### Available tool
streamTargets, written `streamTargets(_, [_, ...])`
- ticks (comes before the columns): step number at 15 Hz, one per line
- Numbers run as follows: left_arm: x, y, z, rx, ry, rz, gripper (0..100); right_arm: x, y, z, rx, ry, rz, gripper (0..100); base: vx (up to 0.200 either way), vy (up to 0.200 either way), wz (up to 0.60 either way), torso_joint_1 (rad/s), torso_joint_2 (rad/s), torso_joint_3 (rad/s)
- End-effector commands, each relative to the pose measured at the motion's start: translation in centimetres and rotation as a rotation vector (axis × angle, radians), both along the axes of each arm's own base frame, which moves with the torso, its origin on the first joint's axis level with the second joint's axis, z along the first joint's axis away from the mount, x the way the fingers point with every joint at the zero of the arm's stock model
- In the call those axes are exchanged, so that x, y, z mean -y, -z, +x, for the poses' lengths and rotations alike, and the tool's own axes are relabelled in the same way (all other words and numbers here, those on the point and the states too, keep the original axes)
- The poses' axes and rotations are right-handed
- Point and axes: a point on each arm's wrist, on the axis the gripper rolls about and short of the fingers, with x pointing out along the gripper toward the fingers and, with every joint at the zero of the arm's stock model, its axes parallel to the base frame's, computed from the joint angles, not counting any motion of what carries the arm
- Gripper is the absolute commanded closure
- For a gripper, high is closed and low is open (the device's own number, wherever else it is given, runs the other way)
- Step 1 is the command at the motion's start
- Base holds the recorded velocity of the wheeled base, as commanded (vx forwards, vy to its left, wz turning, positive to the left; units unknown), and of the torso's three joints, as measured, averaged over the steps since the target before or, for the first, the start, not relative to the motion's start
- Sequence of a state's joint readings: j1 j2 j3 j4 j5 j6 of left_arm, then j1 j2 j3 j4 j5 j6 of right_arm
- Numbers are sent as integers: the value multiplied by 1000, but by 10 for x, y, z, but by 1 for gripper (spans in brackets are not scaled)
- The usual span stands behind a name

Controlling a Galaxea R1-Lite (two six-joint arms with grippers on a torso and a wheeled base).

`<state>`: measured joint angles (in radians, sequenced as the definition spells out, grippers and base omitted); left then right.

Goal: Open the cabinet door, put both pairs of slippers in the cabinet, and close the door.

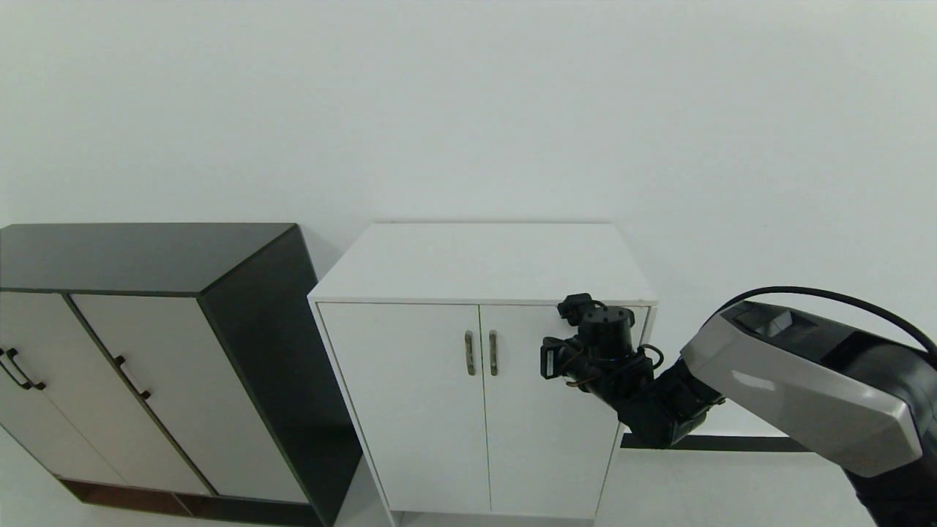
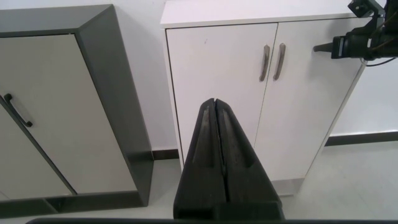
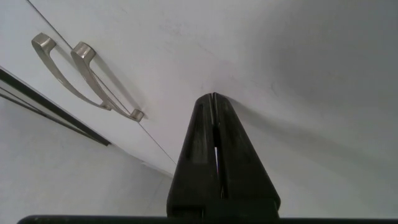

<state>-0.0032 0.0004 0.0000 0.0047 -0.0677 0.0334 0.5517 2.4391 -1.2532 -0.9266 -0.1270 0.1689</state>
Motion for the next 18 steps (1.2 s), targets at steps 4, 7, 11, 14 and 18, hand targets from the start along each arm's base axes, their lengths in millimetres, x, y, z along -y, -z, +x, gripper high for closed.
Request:
streamTargets(4, [0, 0, 0, -1, 0, 0, 100, 0, -3, -4, 5, -4, -6, 100, 0, 0, 0, 0, 0, 0])
streamTargets(7, [0, 0, 0, 1, 0, 0, 100, 10, -21, -22, 0, -5, -10, 100, 0, 0, 0, 0, 0, 0])
streamTargets(11, [0, 0, 0, 1, 0, 0, 100, 33, -66, -80, 11, 48, -33, 100, 0, 0, 0, 0, 0, 0])
streamTargets(14, [0, 0, 0, -1, 0, 0, 100, 69, -91, -126, 24, 149, -55, 100, 0, 0, 0, 0, 0, 0])
streamTargets(18, [0, 0, 0, 1, 0, 0, 100, 140, -111, -186, 76, 325, -142, 100, 0, 0, 0, 0, 0, 0])
